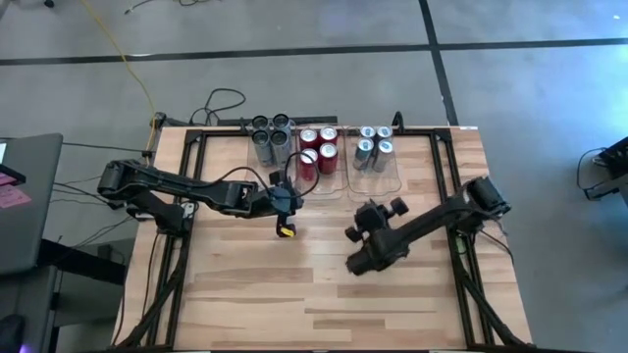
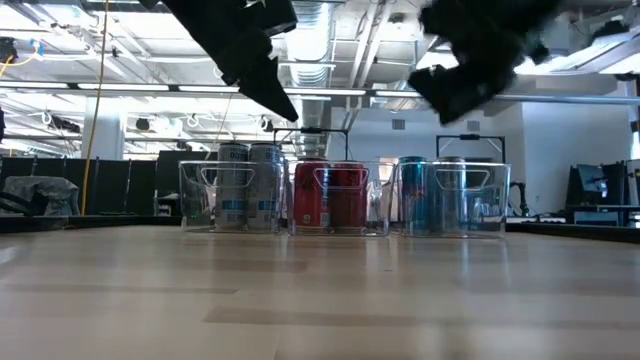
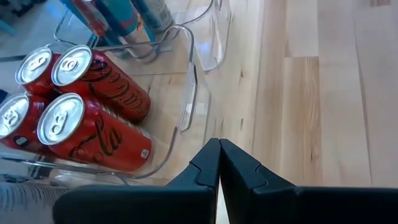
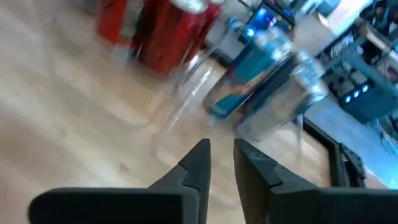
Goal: Sort soda cans
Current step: Adjust the blue soda can in the top right transparent bin
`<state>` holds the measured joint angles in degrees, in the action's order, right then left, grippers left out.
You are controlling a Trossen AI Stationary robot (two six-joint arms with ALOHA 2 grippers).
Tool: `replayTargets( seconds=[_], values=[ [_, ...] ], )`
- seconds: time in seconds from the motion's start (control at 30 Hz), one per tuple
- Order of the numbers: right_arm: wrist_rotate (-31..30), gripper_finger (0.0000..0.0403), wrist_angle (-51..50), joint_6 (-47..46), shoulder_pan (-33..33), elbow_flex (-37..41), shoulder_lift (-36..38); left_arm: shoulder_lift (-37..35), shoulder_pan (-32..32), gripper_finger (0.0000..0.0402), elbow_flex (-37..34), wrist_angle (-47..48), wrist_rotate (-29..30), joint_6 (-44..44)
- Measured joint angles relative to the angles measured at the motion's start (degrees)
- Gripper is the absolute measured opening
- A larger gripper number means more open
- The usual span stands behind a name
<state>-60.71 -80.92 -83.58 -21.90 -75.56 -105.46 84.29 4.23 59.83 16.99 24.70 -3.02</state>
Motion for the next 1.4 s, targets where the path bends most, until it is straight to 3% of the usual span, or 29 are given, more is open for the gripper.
replayTargets(
  seconds=[0.1, 0.27, 0.33, 0.5, 0.6, 0.77, 0.87, 0.97, 1.1, 1.4],
  values=[
    [1.6, 0.0106, -3.3, 7.0, 2.5, -4.6, 4.1, -0.5, 0.0, 0.0006, 0.0, 0.3, 0.0, -1.5],
    [8.1, 0.0103, 2.9, 34.1, 10.8, -10.6, 13.2, -3.1, 0.0, 0.0006, 0.0, 2.0, 0.3, -2.5],
    [15.3, 0.0090, 8.5, 47.2, 16.4, -11.5, 16.5, -4.6, -0.2, 0.0006, 0.0, 2.7, 0.3, -3.1],
    [42.4, 0.0069, 21.0, 71.4, 33.6, -11.7, 20.4, -7.4, -1.3, 0.0006, 0.0, 4.8, 0.3, -2.5],
    [50.9, 0.0079, 21.9, 81.5, 41.4, -11.7, 19.8, -8.1, -1.7, 0.0006, 0.0, 5.7, 0.3, -2.1],
    [53.1, 0.0143, 24.2, 94.5, 48.8, -11.8, 18.0, -8.1, -2.7, 0.0006, 0.0, 6.9, 0.2, -1.7],
    [53.7, 0.0189, 27.4, 98.5, 50.5, -11.8, 16.0, -8.1, -3.9, 0.0006, 0.0, 6.0, 0.2, -1.9],
    [54.5, 0.0209, 29.0, 103.4, 51.3, -11.8, 12.5, -8.1, -5.6, 0.0006, 0.0, 5.2, 0.2, -1.9],
    [54.4, 0.0191, 30.0, 108.3, 51.3, -12.1, 7.5, -8.1, -7.6, 0.0006, 0.0, 5.1, 0.2, -1.8],
    [53.9, 0.0085, 27.4, 111.1, 51.7, -17.0, 1.1, -8.1, -10.0, 0.0006, 0.0, 5.2, 0.2, -1.8]
  ],
)
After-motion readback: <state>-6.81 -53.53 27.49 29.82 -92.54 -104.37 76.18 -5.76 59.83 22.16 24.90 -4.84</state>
